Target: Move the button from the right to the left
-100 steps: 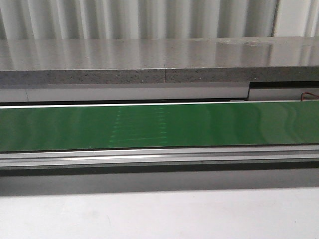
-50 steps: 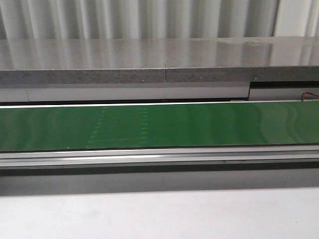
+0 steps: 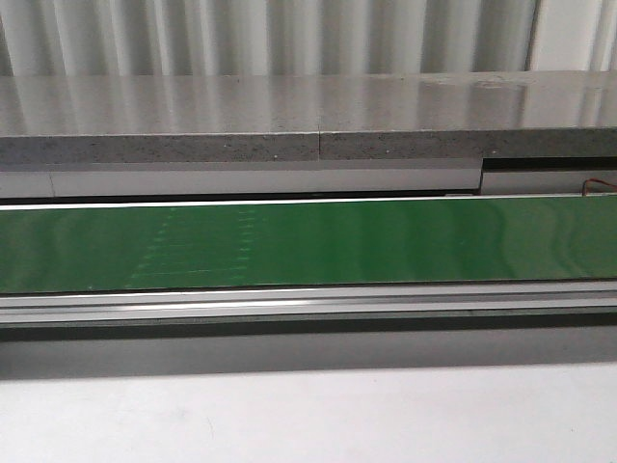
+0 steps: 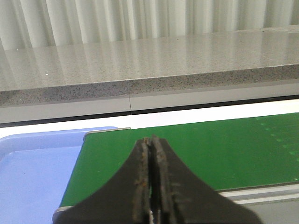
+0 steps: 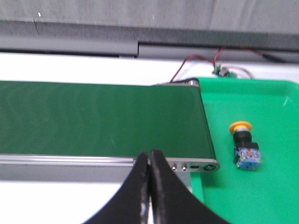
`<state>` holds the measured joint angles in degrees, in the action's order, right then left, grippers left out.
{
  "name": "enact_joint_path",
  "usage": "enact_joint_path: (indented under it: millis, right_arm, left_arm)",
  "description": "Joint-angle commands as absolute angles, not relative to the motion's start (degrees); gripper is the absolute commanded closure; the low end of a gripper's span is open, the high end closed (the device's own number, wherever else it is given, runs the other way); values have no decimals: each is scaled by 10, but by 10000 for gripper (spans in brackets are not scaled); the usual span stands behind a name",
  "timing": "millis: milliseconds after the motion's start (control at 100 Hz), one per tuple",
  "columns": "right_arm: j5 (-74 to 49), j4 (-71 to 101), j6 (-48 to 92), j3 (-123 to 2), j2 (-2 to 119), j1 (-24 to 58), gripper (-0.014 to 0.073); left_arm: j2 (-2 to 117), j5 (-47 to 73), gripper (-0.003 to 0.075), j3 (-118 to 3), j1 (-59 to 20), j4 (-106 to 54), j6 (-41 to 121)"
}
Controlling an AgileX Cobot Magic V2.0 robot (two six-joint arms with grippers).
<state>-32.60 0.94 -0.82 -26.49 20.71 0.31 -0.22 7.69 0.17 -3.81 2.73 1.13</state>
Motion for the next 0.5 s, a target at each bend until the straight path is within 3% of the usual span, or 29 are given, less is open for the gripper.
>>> enact_joint_path:
  millis: [0, 490]
  right_arm:
    - [-327, 3, -6, -322, 271, 2, 661]
    - [-418, 35, -6, -467, 552, 2, 659]
  left_arm:
    - [-21, 32, 741, 24, -37, 26, 6]
    - [-21, 32, 741, 24, -37, 26, 6]
